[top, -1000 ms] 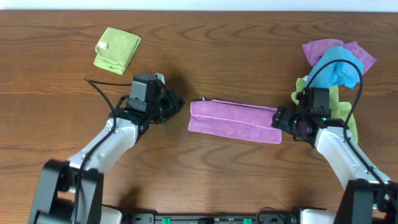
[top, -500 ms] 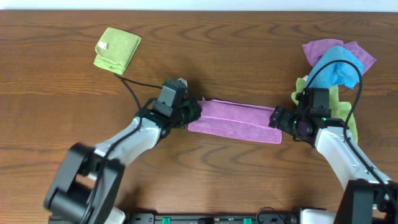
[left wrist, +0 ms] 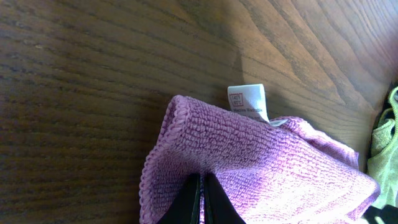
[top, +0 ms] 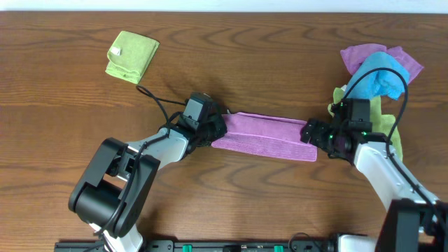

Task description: Fold the cloth

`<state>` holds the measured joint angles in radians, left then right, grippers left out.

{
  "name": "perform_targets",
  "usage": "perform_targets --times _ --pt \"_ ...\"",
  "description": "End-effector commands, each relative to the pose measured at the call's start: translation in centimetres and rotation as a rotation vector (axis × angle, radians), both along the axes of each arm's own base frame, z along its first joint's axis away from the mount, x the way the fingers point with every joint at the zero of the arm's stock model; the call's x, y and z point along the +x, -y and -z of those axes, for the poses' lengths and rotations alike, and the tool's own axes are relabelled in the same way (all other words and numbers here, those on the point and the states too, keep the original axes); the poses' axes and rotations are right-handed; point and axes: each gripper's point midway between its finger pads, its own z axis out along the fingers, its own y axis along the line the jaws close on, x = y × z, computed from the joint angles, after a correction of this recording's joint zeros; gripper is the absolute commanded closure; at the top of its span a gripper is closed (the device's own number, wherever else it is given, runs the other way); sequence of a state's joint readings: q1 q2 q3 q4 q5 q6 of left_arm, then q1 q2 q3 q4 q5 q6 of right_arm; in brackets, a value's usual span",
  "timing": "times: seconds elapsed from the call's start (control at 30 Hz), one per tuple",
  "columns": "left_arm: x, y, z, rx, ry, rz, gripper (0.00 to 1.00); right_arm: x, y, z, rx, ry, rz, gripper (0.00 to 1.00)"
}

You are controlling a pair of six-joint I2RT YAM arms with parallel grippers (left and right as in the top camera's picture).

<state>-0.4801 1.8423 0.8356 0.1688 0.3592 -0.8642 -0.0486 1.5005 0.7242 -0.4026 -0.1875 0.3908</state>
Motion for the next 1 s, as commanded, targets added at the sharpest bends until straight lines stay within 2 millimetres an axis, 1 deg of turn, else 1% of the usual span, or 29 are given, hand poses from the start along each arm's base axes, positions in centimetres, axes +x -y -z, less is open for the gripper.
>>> perform_targets --times 0.0,0.13,0.27,0.37,0.4,0.43,0.47,0.5,0.6,0.67,0.73,0.8,0.97 --pt "0.5 0.0 0.2 0.014 0.006 -0.009 0.94 0.1 -0.4 1.0 0.044 -0.037 0.027 0.11" --pt "0.5 0.1 0.2 0.014 0.005 -0.009 0.94 0.3 -1.3 2.0 0.099 -0.057 0.013 0.17" --pt "0.4 0.1 0.2 0.01 -0.001 -0.004 0.94 0.6 -1.8 2.5 0.128 -0.055 0.007 0.37" --pt "0.2 0.3 0.1 0.002 -0.005 0.002 0.94 1.0 -2.3 2.6 0.155 -0.045 -0.005 0.46" --pt "0.2 0.3 0.1 0.002 -0.005 0.003 0.94 1.1 -2.5 2.7 0.166 -0.042 -0.01 0.57" --pt "0.2 0.3 0.1 0.002 -0.005 0.003 0.94 1.2 -2.5 2.8 0.167 -0.039 -0.012 0.75" --pt "0.2 0.3 0.1 0.002 -0.005 0.003 0.94 1.4 -2.6 2.8 0.167 -0.033 -0.014 0.91" --pt "0.2 0.3 0.1 0.002 -0.005 0.003 0.94 1.5 -2.6 2.8 0.166 -0.026 -0.017 0.99" --pt "0.2 0.3 0.1 0.001 -0.006 0.003 0.94 2.3 -3.0 2.0 0.169 0.029 -0.07 0.99" --pt "0.2 0.3 0.1 0.0 -0.006 0.004 0.94 2.7 -2.9 0.9 0.167 0.063 -0.071 0.99" --pt "0.2 0.4 0.0 -0.004 -0.006 0.007 0.94 3.0 -3.0 -0.7 0.166 0.108 -0.077 0.99" --pt "0.2 0.4 0.0 -0.006 -0.004 0.007 0.94 3.2 -3.0 -2.8 0.162 0.16 -0.082 0.99" --pt "0.8 0.7 -0.6 -0.014 0.01 0.008 0.94 2.7 -3.6 -6.5 0.174 0.245 -0.108 0.99"
